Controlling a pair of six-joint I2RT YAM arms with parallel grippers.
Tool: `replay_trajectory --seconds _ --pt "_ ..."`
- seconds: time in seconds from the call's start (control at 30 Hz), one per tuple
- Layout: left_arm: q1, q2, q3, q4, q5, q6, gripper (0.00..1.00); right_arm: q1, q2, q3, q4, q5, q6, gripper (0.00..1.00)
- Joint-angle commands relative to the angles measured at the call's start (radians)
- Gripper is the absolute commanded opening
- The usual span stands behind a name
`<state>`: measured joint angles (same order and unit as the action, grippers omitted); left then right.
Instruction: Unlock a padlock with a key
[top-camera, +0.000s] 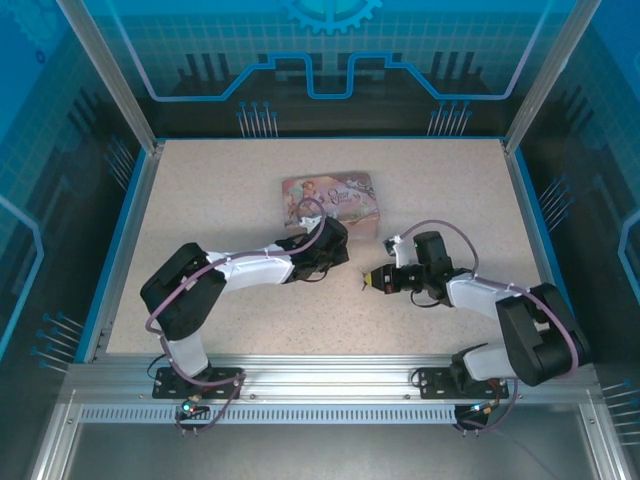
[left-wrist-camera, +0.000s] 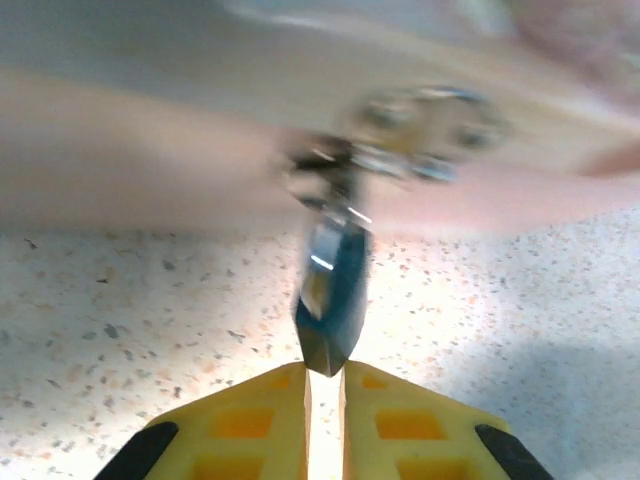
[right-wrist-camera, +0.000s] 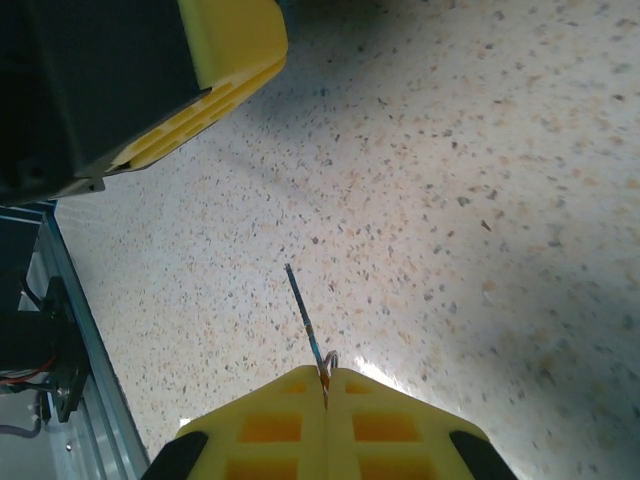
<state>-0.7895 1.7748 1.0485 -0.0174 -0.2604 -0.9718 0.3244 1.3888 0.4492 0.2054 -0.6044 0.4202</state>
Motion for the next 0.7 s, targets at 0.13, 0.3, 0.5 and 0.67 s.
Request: replay_trajectory --seconds 0.13,0.3,0.5,0.67 --pt "0.005 -0.055 0.053 0.007 0.010 -0.020 0.09 0.035 0.119 0.021 0.181 0.014 -0.026 0.00" --pt "0.003 -0.077 0.022 -0.035 -0.072 0.033 0.24 0.033 0.074 0.040 0.097 0.079 -0.056 0.00" --pt "0.004 -0.096 -0.009 -0.076 -0.168 0.115 0.51 0.029 0.032 0.165 -0.032 0.045 -0.059 0.00" --pt "0.013 -0.095 -0.037 -0.058 -0.227 0.173 0.63 -0.033 0.076 0.305 -0.081 0.002 -0.007 0.00"
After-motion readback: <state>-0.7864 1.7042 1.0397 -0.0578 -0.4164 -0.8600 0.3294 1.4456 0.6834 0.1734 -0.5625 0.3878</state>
